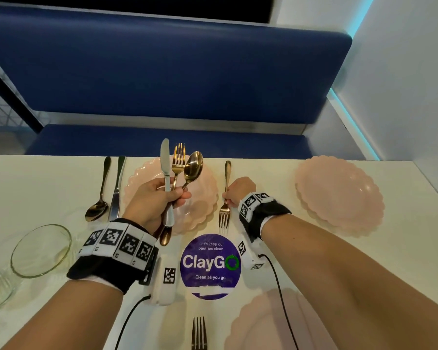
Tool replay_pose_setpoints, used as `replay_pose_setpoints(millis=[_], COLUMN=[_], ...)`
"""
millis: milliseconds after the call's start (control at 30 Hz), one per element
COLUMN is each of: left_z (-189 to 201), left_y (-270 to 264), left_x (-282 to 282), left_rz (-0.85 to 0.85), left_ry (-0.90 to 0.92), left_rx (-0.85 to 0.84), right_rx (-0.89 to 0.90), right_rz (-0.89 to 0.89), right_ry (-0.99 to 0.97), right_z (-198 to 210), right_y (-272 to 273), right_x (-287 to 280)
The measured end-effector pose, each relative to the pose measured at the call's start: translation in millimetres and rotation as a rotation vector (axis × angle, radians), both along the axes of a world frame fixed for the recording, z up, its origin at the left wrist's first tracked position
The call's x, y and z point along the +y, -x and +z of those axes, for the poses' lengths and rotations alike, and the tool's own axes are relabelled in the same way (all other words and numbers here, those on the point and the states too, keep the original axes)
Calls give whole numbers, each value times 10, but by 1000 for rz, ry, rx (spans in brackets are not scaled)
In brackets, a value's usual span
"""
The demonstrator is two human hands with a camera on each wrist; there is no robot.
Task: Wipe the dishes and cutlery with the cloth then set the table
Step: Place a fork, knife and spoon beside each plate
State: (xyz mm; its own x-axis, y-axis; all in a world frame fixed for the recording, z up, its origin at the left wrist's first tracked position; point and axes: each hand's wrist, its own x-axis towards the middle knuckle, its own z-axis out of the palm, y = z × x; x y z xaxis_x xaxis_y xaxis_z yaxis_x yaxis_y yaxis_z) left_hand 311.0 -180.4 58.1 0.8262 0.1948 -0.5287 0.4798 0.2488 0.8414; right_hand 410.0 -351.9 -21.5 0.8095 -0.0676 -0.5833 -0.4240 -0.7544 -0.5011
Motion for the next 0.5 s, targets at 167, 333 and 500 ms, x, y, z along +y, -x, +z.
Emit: replay_pose_setpoints(millis=[167, 333, 500], left_z=[-14, -54, -83], left_y=[2, -10, 2], left_x=[-118, -231, -352], left_rz=[-20, -13, -162], left_ry=[23, 5, -335], left_rx=[6, -7, -74], right_rx=[-104, -145, -874], right_rz=[17, 15, 84], right_ry=[47, 33, -122], right_z=[25, 118, 675], right_y=[5, 21, 84], right_x=[28, 2, -97])
